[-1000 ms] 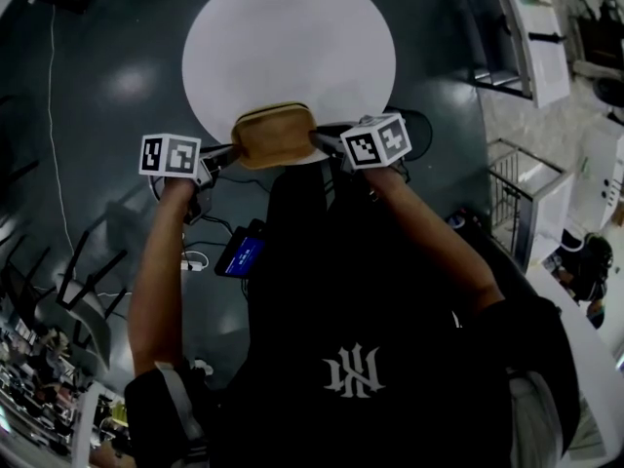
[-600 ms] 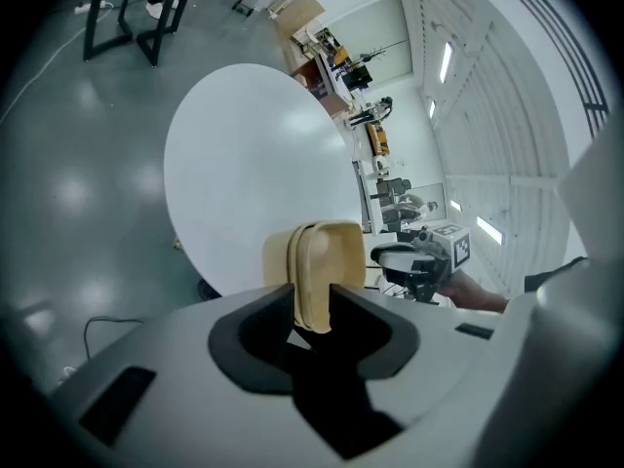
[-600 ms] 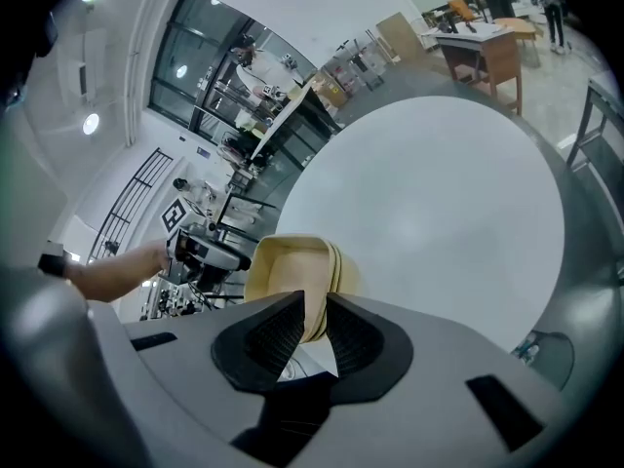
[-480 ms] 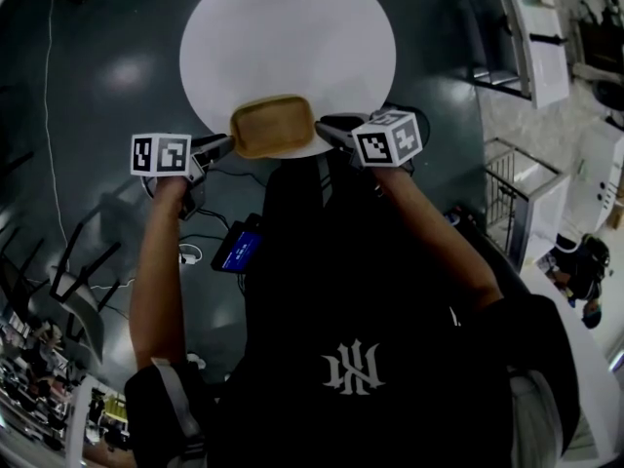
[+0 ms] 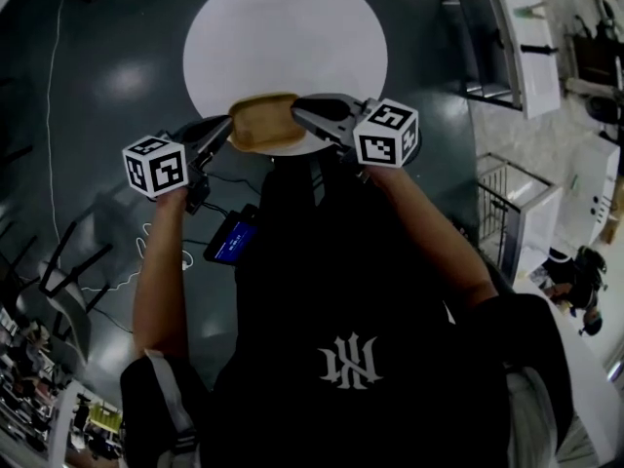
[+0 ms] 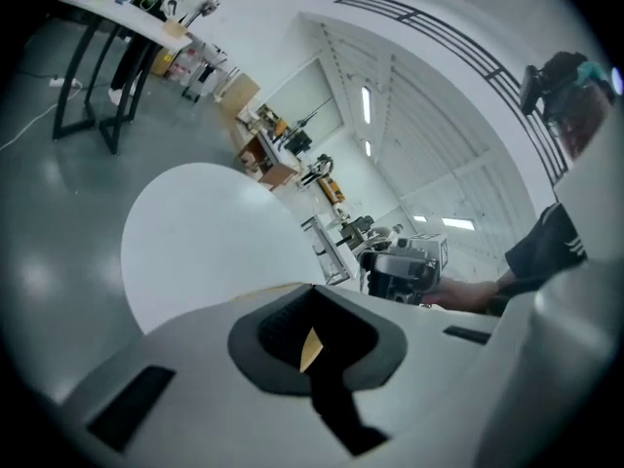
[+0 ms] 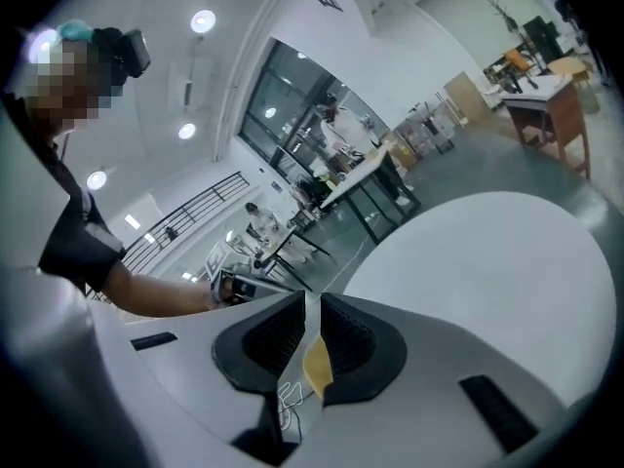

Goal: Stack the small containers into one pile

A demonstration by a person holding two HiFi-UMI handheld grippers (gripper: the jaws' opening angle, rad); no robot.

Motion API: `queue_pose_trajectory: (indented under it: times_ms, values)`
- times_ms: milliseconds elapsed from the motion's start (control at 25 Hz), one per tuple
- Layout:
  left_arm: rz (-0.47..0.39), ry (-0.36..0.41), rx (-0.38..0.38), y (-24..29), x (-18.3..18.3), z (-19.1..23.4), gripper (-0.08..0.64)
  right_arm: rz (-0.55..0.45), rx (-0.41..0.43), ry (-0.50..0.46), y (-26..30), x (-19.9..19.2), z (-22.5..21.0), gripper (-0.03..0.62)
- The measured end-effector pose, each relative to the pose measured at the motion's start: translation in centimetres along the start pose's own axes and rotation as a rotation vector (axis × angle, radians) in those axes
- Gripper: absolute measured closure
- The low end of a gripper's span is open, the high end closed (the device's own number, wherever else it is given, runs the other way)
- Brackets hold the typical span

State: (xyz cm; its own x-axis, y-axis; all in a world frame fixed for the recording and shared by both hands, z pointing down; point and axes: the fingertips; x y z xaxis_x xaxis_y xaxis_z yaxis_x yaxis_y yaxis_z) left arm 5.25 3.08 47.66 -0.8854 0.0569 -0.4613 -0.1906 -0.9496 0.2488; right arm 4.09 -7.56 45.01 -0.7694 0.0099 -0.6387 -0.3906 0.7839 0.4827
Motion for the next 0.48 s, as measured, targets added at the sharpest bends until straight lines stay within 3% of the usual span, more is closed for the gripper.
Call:
queue_pose_trajectory:
  times_ms: [240,480]
  values:
    - [-0.149,0.269,-0.125,-0.5,4.2,-8.6,0.557,-0.140,0.199,-0.156,-2.7,4.1,6.8,0.531]
    - [-0.277,0.534,-0.236,-1.8,8.3,-16.6,0.557,-0.317,0.295,-0.356,-6.2,9.6,12.4,0.534]
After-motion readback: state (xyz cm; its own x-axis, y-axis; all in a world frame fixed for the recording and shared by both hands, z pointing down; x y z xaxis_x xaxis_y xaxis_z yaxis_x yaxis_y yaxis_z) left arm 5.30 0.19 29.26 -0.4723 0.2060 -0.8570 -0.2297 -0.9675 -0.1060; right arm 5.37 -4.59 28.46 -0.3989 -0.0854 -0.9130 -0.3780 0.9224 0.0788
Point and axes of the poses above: the fingertips, and each gripper's own axes: y forward along the fingers, z to its left, x out of its top, and after that the axes turned 15 degrees about -x, right-handed
